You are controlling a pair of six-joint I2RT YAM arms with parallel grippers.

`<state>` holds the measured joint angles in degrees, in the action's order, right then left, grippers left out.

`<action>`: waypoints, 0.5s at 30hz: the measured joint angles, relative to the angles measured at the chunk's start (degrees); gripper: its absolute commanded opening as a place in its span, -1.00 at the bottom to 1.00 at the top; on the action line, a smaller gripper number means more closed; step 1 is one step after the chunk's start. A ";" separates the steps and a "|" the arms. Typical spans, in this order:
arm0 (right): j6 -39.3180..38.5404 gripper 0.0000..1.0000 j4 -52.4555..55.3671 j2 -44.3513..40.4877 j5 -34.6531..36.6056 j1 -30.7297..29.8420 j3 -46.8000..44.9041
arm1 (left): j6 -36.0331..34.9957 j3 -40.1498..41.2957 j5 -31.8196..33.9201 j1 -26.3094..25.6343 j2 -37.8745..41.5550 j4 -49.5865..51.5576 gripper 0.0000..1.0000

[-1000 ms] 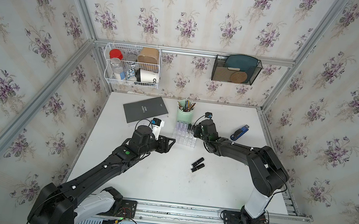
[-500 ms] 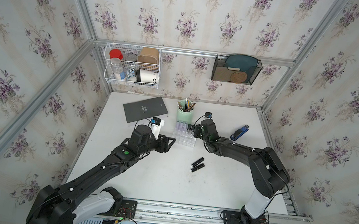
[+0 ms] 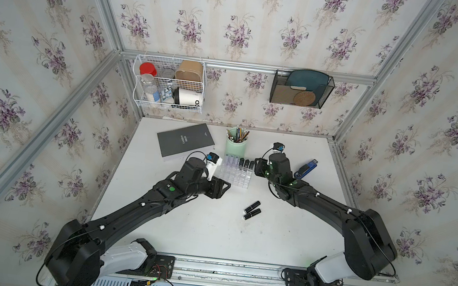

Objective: Arrange the lipsticks in the organizer
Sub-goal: Place the lipstick in the storage box, then pick up the lipstick at the center of the board.

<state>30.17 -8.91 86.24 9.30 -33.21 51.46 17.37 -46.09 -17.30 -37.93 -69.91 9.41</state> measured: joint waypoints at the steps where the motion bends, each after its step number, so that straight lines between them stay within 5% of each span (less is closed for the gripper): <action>1: 0.66 -0.10 0.90 -1.62 -0.26 0.50 -1.57 | -0.90 -1.20 0.24 -1.66 -2.51 1.42 0.24; 15: 4.33 -0.10 15.04 -17.62 -4.17 7.08 -12.94 | -7.04 -22.14 0.79 -11.74 -32.74 15.04 0.02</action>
<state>34.50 6.13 68.62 5.13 -26.13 38.52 10.33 -68.23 -16.51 -49.67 -102.65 24.45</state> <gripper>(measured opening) 0.450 0.509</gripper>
